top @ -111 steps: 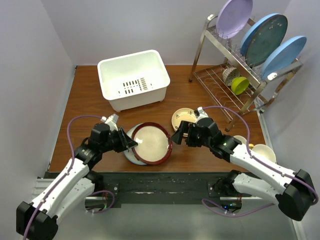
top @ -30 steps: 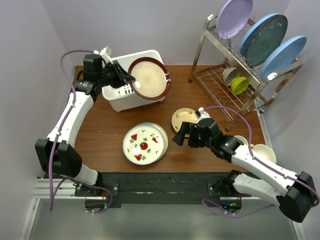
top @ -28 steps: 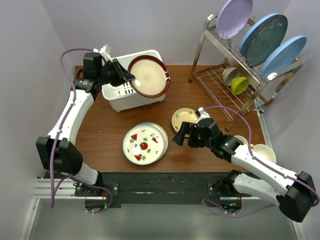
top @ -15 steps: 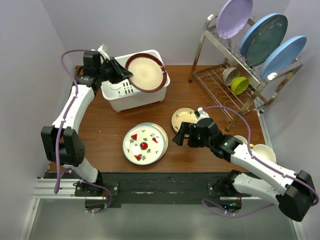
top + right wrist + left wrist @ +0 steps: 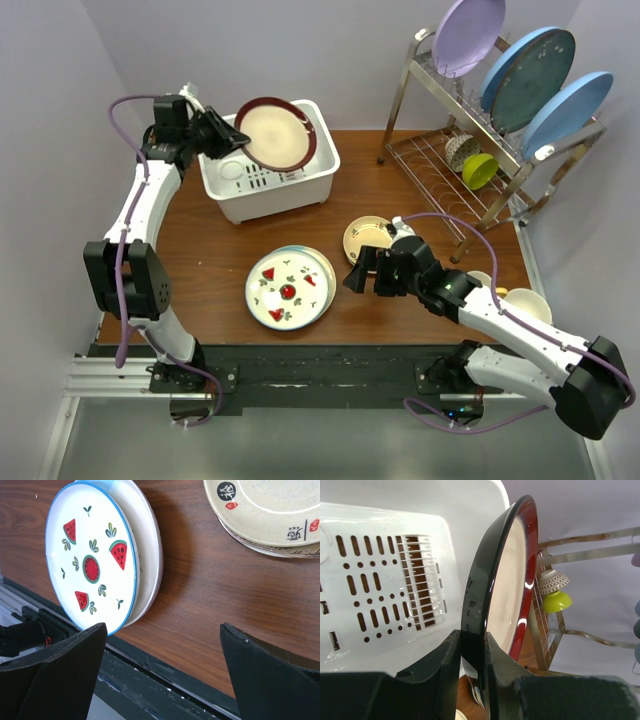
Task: Place the plates into the plastic bin on the countertop
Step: Place the plate in the plastic bin.
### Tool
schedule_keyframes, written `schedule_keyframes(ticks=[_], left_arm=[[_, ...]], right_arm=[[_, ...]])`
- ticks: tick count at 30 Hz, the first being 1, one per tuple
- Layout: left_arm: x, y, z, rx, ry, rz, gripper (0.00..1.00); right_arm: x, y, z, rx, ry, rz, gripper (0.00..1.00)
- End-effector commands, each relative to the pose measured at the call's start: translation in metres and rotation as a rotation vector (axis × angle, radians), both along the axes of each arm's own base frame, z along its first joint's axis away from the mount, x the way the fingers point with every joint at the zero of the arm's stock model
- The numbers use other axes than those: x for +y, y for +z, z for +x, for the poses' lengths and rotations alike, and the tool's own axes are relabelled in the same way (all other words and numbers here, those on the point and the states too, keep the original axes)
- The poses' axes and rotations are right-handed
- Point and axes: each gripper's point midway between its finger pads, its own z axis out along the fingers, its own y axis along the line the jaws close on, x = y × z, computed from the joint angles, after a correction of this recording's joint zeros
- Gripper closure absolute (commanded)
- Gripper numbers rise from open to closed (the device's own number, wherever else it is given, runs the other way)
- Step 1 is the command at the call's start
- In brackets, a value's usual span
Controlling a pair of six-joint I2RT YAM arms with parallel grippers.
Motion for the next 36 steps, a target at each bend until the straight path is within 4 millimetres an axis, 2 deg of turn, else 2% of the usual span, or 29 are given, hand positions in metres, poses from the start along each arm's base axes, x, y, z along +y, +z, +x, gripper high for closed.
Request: schedule_keyframes(ticks=[1,8,15,25,36], left_arm=[[0.016,0.068,0.018,-0.214,0.016,-0.021,1.0],[0.03,0.043,0.032,-0.171,0.07,0.03,1.0],[0.035,0.022,0.04,-0.133,0.083,0.059,1.0],[0.026,-0.019,0.046,-0.046,0.024,0.047,1.0],[0.026,-0.046,0.049,0.006,-0.004,0.094,1.0]], right_arm=[[0.006,0.003,0.002,-0.026,0.024,0.014,0.01],[0.007,-0.001,0.003,-0.015,0.028,0.006,0.01],[0.007,-0.006,0.003,-0.009,0.031,-0.006,0.01],[0.008,-0.011,0.002,0.005,0.037,-0.01,0.01],[0.011,-0.015,0.003,0.024,0.036,-0.013,0.01]])
